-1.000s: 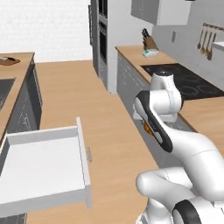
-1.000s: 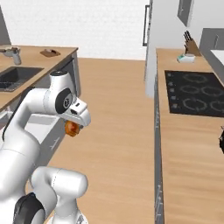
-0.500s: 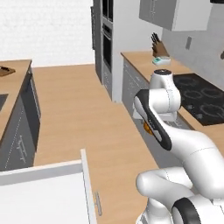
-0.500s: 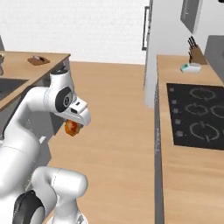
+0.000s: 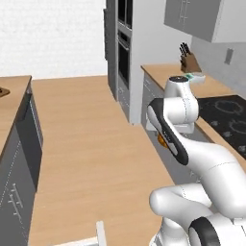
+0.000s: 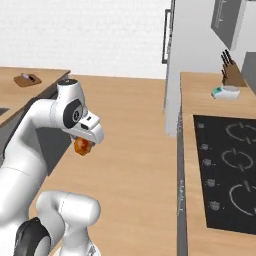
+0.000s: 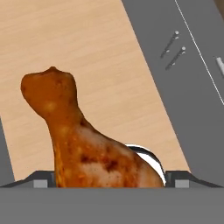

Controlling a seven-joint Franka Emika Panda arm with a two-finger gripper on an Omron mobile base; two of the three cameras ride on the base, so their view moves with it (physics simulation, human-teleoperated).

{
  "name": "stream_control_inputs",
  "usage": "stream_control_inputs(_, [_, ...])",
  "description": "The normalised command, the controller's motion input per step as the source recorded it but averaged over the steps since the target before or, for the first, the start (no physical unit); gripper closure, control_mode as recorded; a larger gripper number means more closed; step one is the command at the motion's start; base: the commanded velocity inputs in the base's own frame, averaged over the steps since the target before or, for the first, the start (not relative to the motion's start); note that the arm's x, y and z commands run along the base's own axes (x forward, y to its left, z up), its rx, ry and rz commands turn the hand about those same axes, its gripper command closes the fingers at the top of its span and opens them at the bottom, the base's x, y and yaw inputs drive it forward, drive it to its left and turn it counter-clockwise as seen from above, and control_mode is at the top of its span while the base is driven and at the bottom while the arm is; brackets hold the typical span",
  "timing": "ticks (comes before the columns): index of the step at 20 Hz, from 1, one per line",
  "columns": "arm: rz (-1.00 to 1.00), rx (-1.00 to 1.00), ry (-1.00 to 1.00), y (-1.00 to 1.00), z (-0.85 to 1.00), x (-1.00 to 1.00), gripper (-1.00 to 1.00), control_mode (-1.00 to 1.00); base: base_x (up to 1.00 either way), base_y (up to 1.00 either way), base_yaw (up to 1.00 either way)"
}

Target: Pick up the knife from the drawer and place it on the cutting board. Then place the meat from the plate to the cutting board.

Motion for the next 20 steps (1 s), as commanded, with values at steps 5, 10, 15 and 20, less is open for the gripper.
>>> stream_control_inputs(5, [0.00,0.00,0.00,0.00,0.00,0.00,1.00,1.00,1.00,0.00,0.04])
stream_control_inputs(10, [0.00,0.00,0.00,0.00,0.00,0.00,1.00,1.00,1.00,0.11,0.14])
stream_control_inputs(15, [0.00,0.00,0.00,0.00,0.00,0.00,1.00,1.00,1.00,0.26,0.30])
stream_control_inputs(20, [0.00,0.00,0.00,0.00,0.00,0.00,1.00,1.00,1.00,0.30,0.37])
